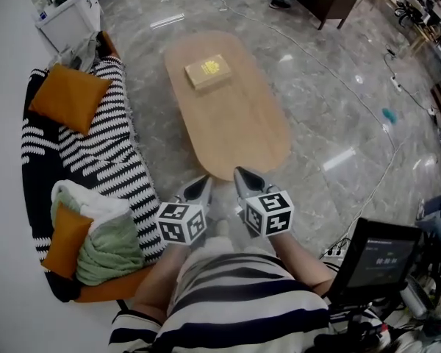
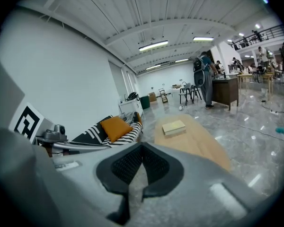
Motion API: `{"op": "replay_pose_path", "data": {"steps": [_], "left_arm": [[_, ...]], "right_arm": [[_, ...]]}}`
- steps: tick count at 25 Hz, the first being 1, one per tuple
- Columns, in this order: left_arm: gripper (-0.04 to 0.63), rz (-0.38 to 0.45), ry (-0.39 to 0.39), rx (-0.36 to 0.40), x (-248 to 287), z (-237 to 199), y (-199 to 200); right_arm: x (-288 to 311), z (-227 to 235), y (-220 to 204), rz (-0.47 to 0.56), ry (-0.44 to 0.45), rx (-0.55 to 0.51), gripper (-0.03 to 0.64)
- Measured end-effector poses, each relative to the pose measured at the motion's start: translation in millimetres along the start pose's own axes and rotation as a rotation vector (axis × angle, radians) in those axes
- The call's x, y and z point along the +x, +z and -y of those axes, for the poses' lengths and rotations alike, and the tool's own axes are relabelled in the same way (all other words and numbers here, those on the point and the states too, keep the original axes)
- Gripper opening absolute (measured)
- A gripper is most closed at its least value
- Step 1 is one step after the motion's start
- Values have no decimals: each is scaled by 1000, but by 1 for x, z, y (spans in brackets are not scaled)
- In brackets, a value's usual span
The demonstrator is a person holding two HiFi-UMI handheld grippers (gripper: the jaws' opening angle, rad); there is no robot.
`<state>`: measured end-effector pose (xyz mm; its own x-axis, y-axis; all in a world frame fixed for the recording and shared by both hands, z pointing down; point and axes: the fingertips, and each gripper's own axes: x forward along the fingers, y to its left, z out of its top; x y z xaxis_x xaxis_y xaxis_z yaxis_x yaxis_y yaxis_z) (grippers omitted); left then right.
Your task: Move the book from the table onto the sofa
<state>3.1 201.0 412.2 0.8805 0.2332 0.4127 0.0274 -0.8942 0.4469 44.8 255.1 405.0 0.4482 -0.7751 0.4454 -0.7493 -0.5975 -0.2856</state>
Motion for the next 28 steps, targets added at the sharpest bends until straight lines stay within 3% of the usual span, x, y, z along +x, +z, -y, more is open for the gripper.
{"op": "replay_pose_path", "data": {"steps": [10,28], "left_arm": [[2,-25,11,8,27,-31,21],[2,12,106,-32,141,-86,109]], "right_arm": [[47,12,22,-4,5,18,-2],[162,80,101,-42,101,-40,-2]]}}
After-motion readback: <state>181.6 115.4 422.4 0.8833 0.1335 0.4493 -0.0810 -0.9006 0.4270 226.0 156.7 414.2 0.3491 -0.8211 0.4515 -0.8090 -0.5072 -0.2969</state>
